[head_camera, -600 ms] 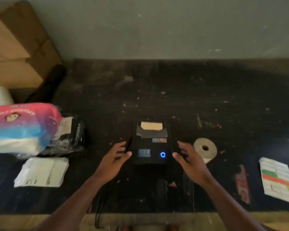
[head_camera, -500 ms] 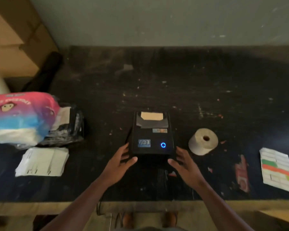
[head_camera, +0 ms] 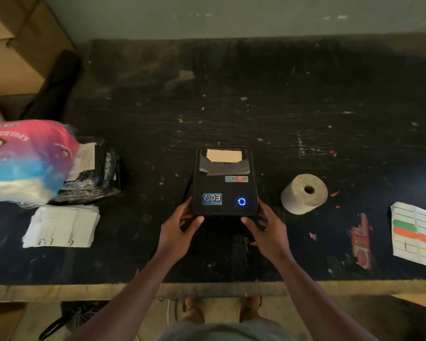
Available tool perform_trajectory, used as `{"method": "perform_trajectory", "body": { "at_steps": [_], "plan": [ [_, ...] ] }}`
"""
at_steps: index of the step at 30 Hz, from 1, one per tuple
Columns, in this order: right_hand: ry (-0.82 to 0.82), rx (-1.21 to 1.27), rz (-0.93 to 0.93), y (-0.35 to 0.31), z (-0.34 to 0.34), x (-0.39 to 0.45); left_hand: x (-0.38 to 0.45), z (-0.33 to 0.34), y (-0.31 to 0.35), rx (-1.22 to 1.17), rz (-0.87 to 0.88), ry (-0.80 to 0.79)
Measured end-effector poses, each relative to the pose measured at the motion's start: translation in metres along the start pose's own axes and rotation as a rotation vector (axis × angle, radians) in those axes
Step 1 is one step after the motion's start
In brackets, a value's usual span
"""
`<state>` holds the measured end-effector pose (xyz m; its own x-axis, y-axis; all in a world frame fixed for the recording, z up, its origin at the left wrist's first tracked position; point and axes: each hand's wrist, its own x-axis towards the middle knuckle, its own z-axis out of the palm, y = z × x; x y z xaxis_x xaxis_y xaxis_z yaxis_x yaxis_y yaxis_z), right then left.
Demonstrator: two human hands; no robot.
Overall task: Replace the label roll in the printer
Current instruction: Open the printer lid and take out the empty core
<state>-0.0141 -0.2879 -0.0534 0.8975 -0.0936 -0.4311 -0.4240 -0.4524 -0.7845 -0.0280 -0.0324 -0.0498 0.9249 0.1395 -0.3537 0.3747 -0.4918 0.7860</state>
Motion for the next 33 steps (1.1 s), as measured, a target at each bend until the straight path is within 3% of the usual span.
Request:
{"method": "perform_trajectory", "body": {
  "at_steps": [7, 15, 21, 33],
  "plan": [
    [0.032, 0.013, -0.040, 0.008, -0.001, 0.000, 0.001, 0.000, 0.002, -0.026, 0.025, -0.002],
    [0.065, 0.131, -0.151, -0.040, -0.017, -0.006, 0.003, -0.008, 0.023, -0.159, 0.147, 0.052],
    [0.165, 0.156, -0.210, -0.090, -0.036, 0.038, 0.050, -0.026, 0.071, -0.176, 0.201, 0.166],
    [0.173, 0.193, -0.220, -0.150, -0.046, 0.121, 0.139, -0.056, 0.129, -0.313, 0.156, 0.161]
  ]
}}
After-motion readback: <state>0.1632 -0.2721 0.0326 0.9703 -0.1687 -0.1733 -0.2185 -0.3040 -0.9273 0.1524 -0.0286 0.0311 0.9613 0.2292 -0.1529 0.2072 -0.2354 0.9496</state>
